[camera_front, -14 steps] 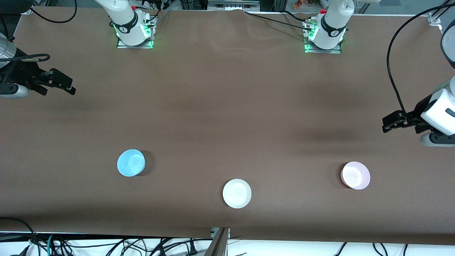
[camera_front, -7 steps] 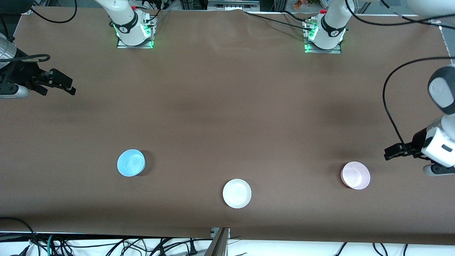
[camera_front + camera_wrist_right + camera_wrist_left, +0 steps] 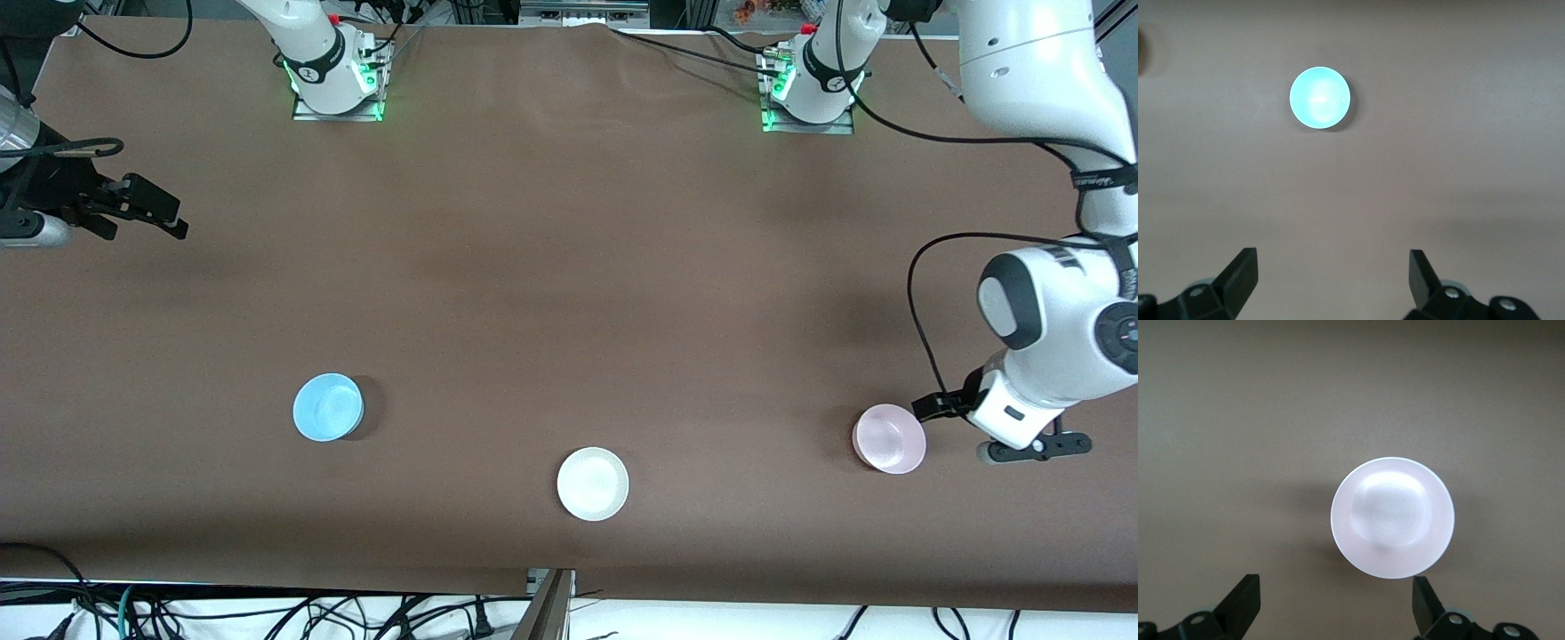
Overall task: Stack pink and blue bowls on white bowl
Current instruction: 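Lower the left gripper onto the pink bowl while the right gripper reaches the blue bowl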
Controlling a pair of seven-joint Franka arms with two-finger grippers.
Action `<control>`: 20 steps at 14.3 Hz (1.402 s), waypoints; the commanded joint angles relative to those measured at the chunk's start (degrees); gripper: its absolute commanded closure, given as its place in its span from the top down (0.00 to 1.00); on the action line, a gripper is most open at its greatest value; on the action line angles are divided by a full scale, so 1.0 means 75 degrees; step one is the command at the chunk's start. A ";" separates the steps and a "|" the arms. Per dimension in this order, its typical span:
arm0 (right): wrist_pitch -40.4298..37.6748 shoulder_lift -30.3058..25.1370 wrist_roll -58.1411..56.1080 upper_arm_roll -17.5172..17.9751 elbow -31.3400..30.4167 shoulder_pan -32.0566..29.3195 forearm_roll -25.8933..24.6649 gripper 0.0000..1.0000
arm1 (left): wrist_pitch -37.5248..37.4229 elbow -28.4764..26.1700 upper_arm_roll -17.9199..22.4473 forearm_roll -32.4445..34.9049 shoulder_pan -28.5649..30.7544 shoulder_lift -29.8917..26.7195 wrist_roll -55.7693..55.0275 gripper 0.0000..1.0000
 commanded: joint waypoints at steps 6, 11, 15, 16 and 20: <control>0.0394 0.0493 -0.0147 0.0002 0.0228 -0.0432 -0.0088 1.00 | 0.2216 -0.1743 0.0051 -0.0534 -0.0052 -0.0250 -0.0025 1.00; 0.0429 0.1100 -0.0135 0.0002 0.0356 -0.0397 -0.0334 1.00 | 0.2686 -0.1779 0.0062 -0.1311 -0.0087 0.0124 -0.0503 1.00; 0.1002 0.1768 -0.0112 0.0037 0.0357 -0.0350 -0.0264 1.00 | 0.2968 -0.1779 0.0051 -0.1311 -0.0110 0.0394 -0.0927 1.00; 0.1236 0.2072 -0.0112 0.0037 0.0357 -0.0338 -0.0264 1.00 | 0.3039 -0.1779 0.0051 -0.1311 -0.0110 0.0452 -0.1102 1.00; 0.3003 0.3583 -0.0135 0.0060 0.0345 -0.0350 -0.0253 1.00 | 0.3355 -0.1779 -0.0137 -0.1323 -0.0169 0.0640 -0.1910 0.92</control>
